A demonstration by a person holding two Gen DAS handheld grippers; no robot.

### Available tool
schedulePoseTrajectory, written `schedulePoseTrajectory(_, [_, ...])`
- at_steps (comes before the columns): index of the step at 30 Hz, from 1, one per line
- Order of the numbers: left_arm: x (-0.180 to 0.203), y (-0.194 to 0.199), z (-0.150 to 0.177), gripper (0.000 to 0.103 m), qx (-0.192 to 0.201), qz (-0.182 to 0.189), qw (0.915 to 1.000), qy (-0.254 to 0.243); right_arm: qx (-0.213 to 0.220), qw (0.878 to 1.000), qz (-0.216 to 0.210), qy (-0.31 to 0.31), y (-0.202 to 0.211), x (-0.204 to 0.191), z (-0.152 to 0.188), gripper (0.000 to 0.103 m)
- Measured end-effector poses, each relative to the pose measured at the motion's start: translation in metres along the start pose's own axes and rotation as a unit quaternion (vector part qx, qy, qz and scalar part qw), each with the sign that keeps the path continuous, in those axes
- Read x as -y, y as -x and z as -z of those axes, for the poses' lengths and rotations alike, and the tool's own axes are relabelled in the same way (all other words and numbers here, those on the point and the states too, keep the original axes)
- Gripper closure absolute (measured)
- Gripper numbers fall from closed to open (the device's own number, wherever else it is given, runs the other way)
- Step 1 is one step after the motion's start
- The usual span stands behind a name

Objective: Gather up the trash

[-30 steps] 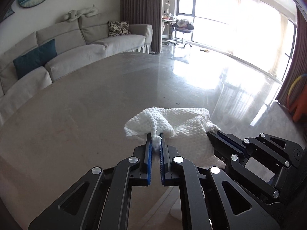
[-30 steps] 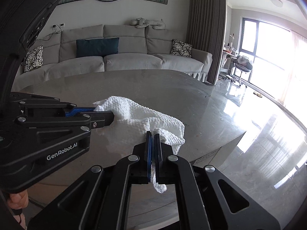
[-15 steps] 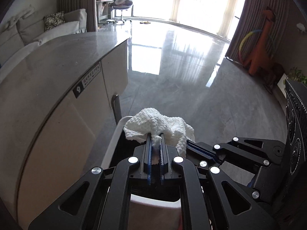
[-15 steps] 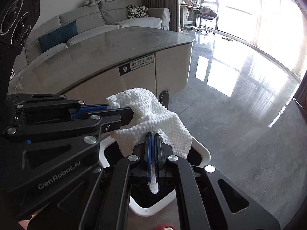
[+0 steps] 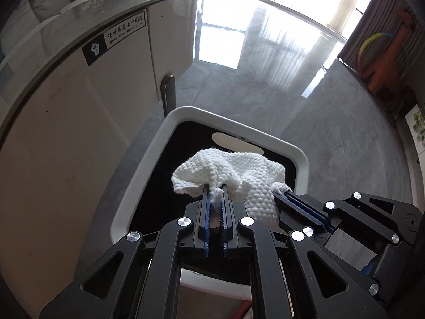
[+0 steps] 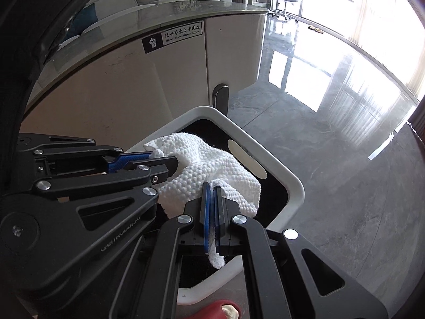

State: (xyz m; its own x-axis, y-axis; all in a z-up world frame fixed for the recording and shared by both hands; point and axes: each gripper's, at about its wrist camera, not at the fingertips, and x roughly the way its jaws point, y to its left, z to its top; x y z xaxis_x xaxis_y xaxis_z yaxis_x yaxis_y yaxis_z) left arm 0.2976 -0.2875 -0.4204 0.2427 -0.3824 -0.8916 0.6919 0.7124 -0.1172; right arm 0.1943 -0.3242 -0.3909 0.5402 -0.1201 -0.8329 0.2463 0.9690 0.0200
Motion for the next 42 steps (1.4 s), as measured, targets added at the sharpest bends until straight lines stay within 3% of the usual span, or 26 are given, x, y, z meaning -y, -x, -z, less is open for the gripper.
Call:
schedulePoseTrajectory(8, [-0.011, -0.026, 0.003, 0.094, -0.032, -0.006, 0.9993, 0.016, -0.033, 0.999, 0.000, -0.029, -0.029, 0.017, 0.007, 0.099])
schedulePoseTrajectory(10, [-0.012, -0.032, 0.002, 0.090, -0.043, -0.007, 0.9989, 0.019, -0.052, 0.998, -0.002, -0.037, -0.037, 0.021, 0.008, 0.089])
schedulePoseTrajectory(11, [-0.015, -0.035, 0.000, 0.080, -0.051, -0.011, 0.9983, 0.026, -0.059, 0.997, 0.001, -0.039, -0.040, 0.022, 0.009, 0.079])
schedulePoseTrajectory(12, [-0.016, -0.036, -0.002, 0.051, -0.057, -0.011, 0.9978, 0.033, -0.062, 0.997, 0.003, -0.045, -0.042, 0.023, 0.010, 0.041])
schedulePoseTrajectory(13, [-0.018, -0.036, -0.004, 0.033, -0.056, -0.011, 0.9976, 0.039, -0.062, 0.997, 0.004, -0.048, -0.043, 0.023, 0.011, 0.013])
schedulePoseTrajectory(14, [-0.018, -0.035, -0.004, 0.004, -0.047, -0.018, 0.9978, 0.044, -0.055, 0.997, 0.001, -0.047, -0.043, 0.022, 0.010, 0.011])
schedulePoseTrajectory(17, [-0.017, -0.027, -0.007, 0.004, -0.031, -0.035, 0.9983, 0.035, -0.029, 0.999, 0.014, -0.027, -0.034, 0.016, 0.006, 0.005])
schedulePoseTrajectory(21, [-0.014, -0.014, -0.010, 0.004, -0.025, -0.047, 0.9982, 0.029, -0.014, 0.999, 0.020, -0.031, -0.029, 0.016, 0.002, 0.005])
schedulePoseTrajectory(29, [-0.027, 0.052, -0.009, 0.004, 0.050, -0.076, 0.9946, 0.050, 0.074, 0.997, -0.008, -0.020, 0.013, -0.001, -0.013, 0.005])
schedulePoseTrajectory(33, [-0.043, 0.098, -0.002, 0.004, 0.095, -0.103, 0.9877, 0.070, 0.131, 0.991, -0.026, 0.012, 0.045, -0.025, -0.018, 0.005])
schedulePoseTrajectory(37, [-0.062, 0.140, 0.005, 0.004, 0.130, -0.125, 0.9805, 0.078, 0.179, 0.982, -0.017, 0.049, 0.074, -0.055, -0.025, 0.005])
schedulePoseTrajectory(42, [-0.089, 0.197, 0.013, 0.004, 0.170, -0.166, 0.9661, 0.102, 0.221, 0.974, -0.034, 0.041, 0.107, -0.084, -0.040, 0.005])
